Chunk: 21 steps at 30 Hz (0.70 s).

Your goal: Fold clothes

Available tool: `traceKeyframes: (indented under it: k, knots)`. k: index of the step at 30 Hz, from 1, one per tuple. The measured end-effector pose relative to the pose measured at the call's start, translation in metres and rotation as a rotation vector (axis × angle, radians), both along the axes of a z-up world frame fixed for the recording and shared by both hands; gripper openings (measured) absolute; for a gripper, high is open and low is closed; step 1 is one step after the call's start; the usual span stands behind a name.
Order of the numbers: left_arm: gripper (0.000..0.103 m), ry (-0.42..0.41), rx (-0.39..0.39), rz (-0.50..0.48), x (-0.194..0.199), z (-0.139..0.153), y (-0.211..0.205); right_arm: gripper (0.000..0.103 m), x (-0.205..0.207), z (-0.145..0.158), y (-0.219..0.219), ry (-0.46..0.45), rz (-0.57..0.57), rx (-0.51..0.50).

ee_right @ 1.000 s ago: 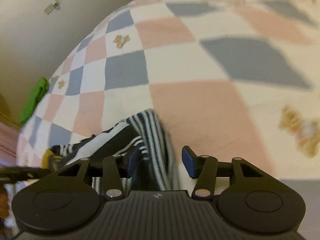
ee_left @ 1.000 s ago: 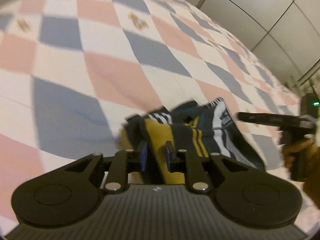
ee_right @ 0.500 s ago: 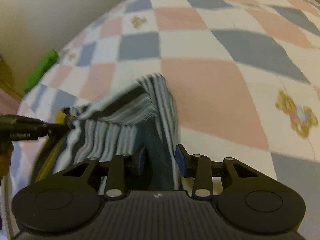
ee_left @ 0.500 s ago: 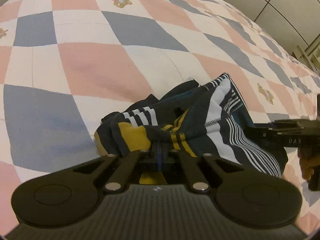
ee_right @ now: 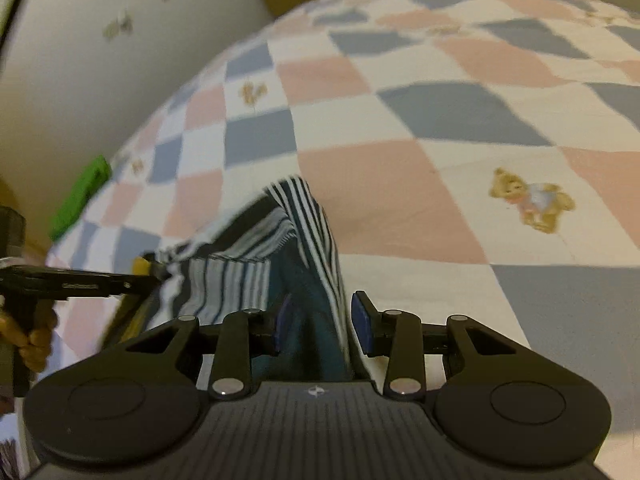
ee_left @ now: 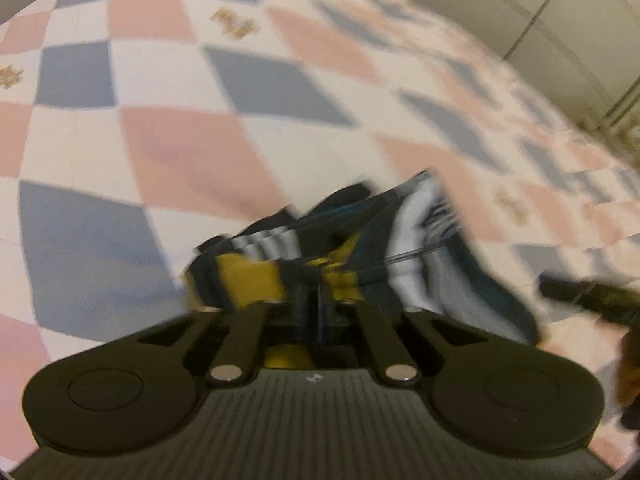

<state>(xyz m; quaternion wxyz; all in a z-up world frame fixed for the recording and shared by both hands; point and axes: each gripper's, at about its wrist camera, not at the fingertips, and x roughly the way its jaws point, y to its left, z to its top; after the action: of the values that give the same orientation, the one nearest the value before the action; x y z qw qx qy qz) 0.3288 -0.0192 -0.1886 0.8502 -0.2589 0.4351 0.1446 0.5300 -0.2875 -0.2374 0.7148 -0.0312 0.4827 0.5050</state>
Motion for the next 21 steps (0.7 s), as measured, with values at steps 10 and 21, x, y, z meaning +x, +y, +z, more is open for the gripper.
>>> traceKeyframes:
  k: [10,21]
  knots:
    - [0.003,0.057,0.140,-0.099,0.030,-0.037,-0.014,0.037,-0.045,-0.025,-0.028,0.026,-0.093,-0.023]
    - [0.044,-0.018,0.036,0.087,-0.031,0.008,0.001,0.040,-0.046,-0.005,-0.050,0.047,-0.199,0.071]
